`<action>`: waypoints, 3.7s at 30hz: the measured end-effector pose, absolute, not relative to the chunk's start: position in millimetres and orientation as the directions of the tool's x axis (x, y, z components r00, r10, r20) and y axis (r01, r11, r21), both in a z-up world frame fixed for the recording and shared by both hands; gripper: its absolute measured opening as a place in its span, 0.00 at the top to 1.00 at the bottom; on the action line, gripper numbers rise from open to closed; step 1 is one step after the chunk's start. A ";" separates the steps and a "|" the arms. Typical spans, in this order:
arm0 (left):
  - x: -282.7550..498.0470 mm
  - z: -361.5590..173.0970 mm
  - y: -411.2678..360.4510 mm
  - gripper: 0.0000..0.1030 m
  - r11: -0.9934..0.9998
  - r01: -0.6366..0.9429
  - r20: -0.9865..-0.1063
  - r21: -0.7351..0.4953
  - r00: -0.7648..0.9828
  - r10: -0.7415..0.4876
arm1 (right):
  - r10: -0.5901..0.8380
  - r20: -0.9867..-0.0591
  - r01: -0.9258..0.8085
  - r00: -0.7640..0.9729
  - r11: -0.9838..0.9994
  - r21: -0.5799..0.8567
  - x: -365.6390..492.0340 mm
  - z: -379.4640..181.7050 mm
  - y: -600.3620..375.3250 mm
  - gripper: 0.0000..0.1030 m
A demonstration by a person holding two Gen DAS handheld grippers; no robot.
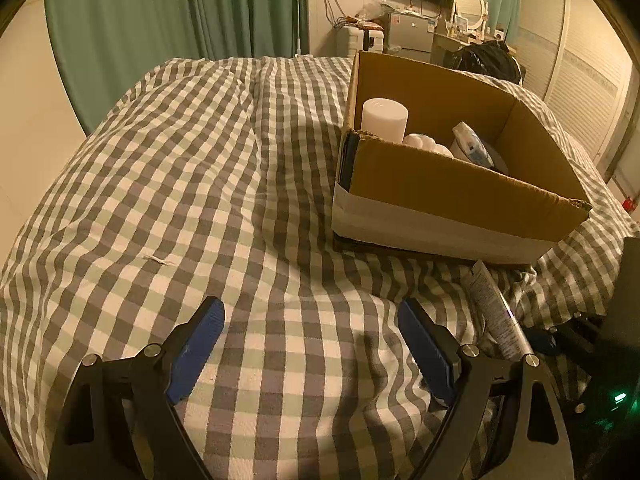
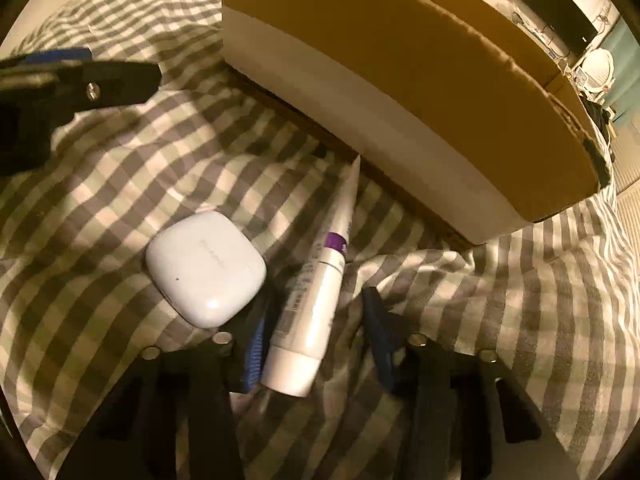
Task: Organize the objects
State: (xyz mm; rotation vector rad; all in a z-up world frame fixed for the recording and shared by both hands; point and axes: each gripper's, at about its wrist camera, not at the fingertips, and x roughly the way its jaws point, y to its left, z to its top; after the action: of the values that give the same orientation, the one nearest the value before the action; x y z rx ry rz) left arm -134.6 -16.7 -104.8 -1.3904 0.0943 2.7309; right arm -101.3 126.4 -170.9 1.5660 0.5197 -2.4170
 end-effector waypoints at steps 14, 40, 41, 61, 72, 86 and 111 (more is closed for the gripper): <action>-117.6 -109.5 29.6 0.12 -0.977 -0.212 -0.827 0.031 -0.554 0.094 | -0.175 -0.790 0.323 -0.588 -0.946 -0.031 -76.9 -92.3 168.5 0.81; -92.6 -121.6 69.2 0.50 -0.942 -0.336 -0.867 -0.013 -0.465 0.178 | -0.205 -0.752 0.309 -0.627 -0.951 0.002 -77.9 -78.3 180.3 0.81; -90.5 -115.8 67.8 0.50 -0.944 -0.330 -0.860 -0.008 -0.479 0.175 | -0.206 -0.747 0.311 -0.632 -0.950 -0.001 -76.6 -75.6 180.0 0.81; -113.3 -1.2 42.9 0.51 -0.970 -0.243 -0.690 0.023 -0.706 0.160 | -0.225 -0.607 0.322 -0.762 -0.945 -0.054 -69.7 9.8 183.5 0.81; -202.2 45.2 44.4 0.51 -0.971 -0.237 -0.612 0.003 -0.769 0.186 | -0.254 -0.519 0.322 -0.816 -0.946 -0.043 -142.2 69.1 182.1 0.81; -294.0 -35.1 74.8 0.51 -0.950 -0.310 -0.713 0.037 -0.674 0.192 | -0.269 -0.675 0.312 -0.687 -0.948 0.061 -264.6 -9.1 188.1 0.81; -205.5 77.2 38.0 0.02 -0.982 -0.174 -0.490 0.078 -0.864 0.114 | -0.119 -0.407 0.155 -0.906 -0.986 -0.055 -144.8 132.4 202.2 0.15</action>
State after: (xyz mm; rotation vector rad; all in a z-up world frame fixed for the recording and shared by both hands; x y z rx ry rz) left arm -205.5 38.0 77.2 -0.7487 0.1800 2.8917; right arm -144.8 202.2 132.4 0.6185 0.1302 -2.9335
